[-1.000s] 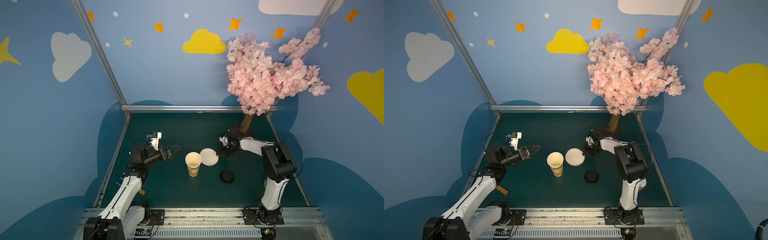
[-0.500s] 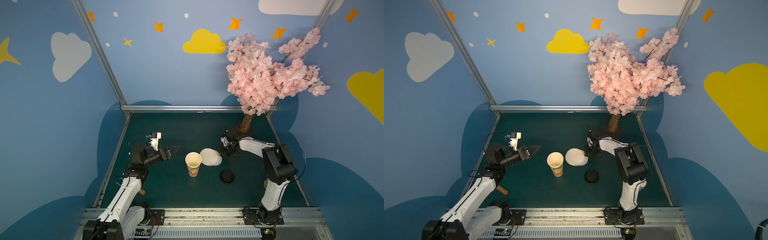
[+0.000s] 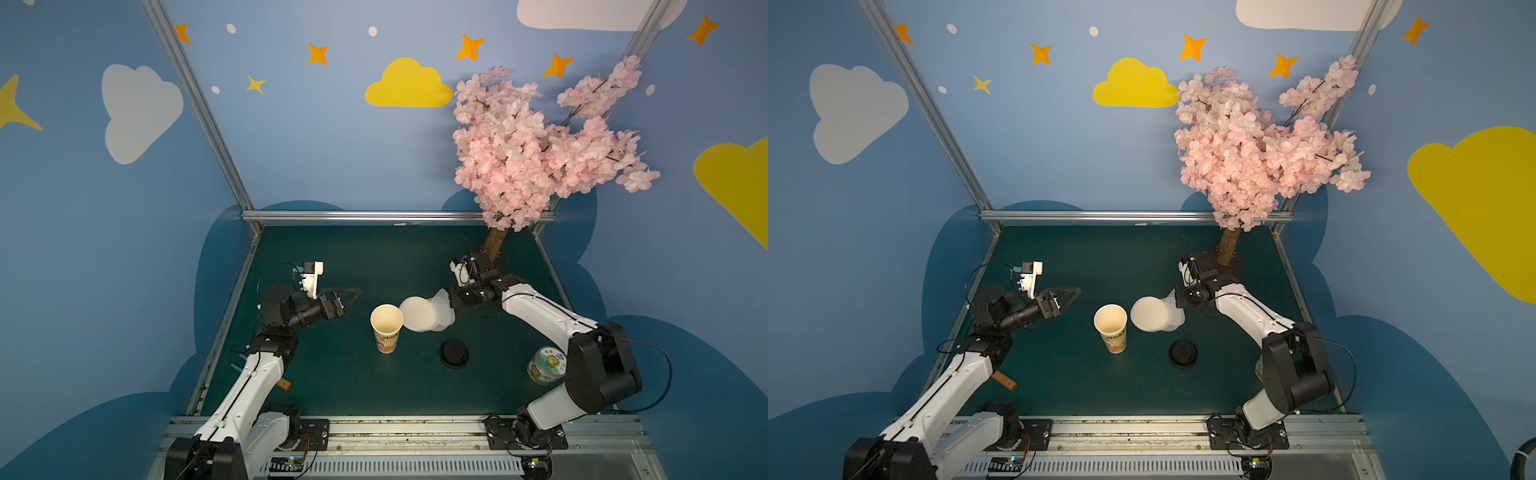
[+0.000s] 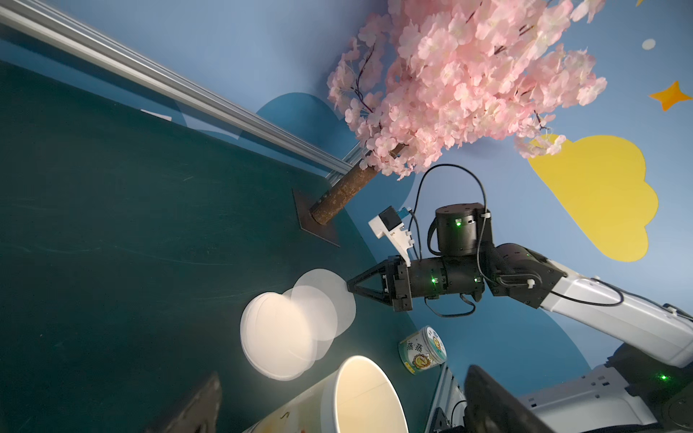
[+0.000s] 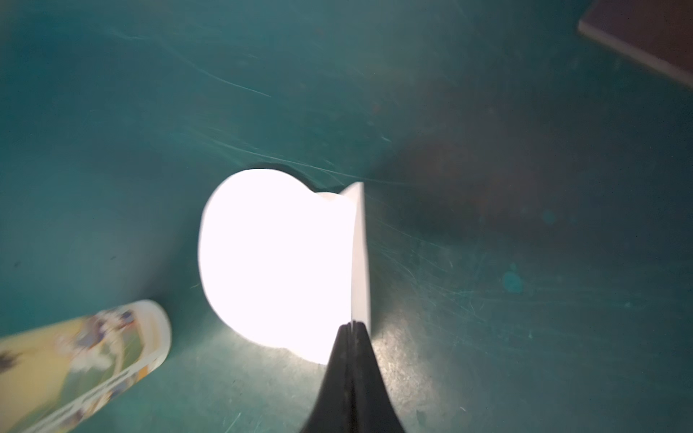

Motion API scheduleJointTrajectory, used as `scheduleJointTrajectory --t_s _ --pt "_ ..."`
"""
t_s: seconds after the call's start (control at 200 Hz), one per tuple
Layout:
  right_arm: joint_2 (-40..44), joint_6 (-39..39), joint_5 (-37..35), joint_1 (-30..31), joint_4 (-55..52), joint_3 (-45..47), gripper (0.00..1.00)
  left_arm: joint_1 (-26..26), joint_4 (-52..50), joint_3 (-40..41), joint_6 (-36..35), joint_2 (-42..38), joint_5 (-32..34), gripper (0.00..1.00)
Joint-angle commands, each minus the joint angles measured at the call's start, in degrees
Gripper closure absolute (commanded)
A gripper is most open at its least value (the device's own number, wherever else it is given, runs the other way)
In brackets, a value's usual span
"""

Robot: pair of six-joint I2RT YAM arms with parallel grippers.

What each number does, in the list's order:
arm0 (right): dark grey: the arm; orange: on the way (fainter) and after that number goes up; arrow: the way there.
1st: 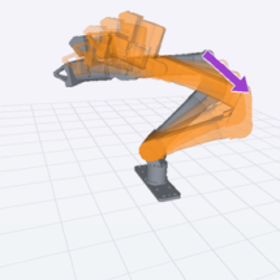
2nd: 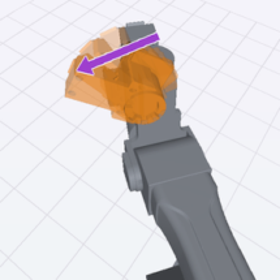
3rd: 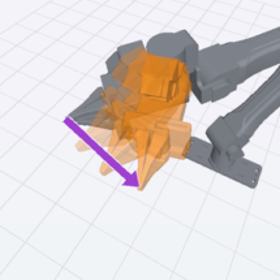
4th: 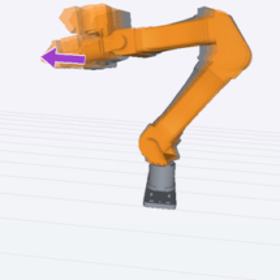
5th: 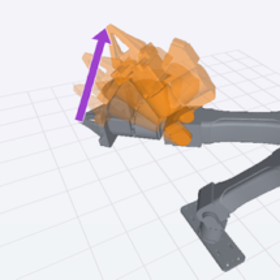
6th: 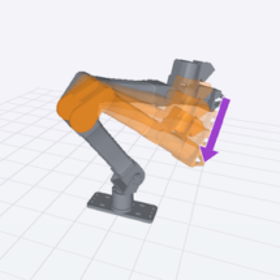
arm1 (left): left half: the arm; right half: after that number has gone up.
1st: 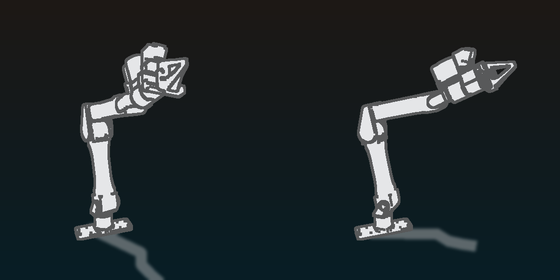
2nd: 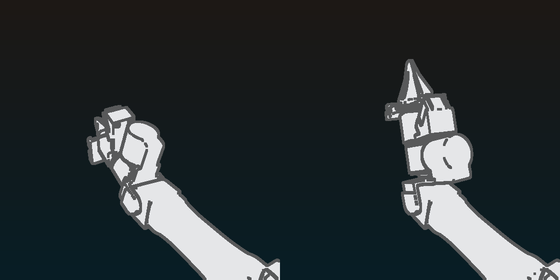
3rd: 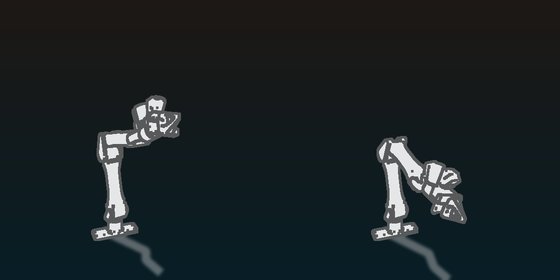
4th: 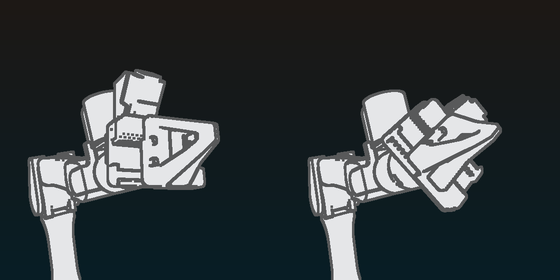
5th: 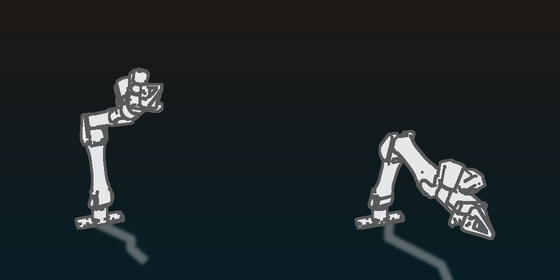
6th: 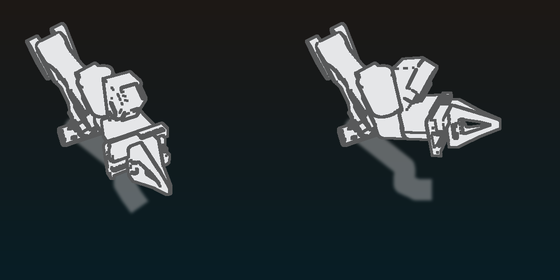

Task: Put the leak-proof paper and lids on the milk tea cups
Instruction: Pick up the leak-proof paper from the center of the board.

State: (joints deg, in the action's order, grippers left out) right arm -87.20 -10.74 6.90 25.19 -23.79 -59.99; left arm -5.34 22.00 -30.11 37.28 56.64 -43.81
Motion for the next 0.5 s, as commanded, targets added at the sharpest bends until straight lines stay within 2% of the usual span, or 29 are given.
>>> scheduleJointTrajectory --t_s 0.0,0.055,0.13,0.245,0.34,0.495 --pt "1.6 4.7 3.6 1.2 4.6 1.8 1.00 -2.7 5.9 -4.8 -7.2 3.6 -0.6 0.00" --pt "1.4 4.6 3.9 1.2 3.4 1.2 1.00 -3.4 3.5 -8.6 -9.4 6.2 -0.6 0.00" --pt "2.0 5.0 5.3 1.6 3.6 1.3 1.00 -3.9 2.1 -13.3 -12.2 10.3 -6.4 0.00" --pt "3.8 5.0 8.5 1.8 4.7 0.8 1.00 -4.3 0.5 -18.8 -14.7 15.8 -11.5 0.00" --pt "5.6 5.8 8.9 2.5 3.4 -0.2 1.00 -4.9 1.5 -20.4 -16.4 17.7 -15.7 0.00" --pt "11.8 5.6 12.2 2.7 3.3 -0.3 1.00 -6.5 1.4 -21.0 -23.1 19.1 -17.3 0.00"
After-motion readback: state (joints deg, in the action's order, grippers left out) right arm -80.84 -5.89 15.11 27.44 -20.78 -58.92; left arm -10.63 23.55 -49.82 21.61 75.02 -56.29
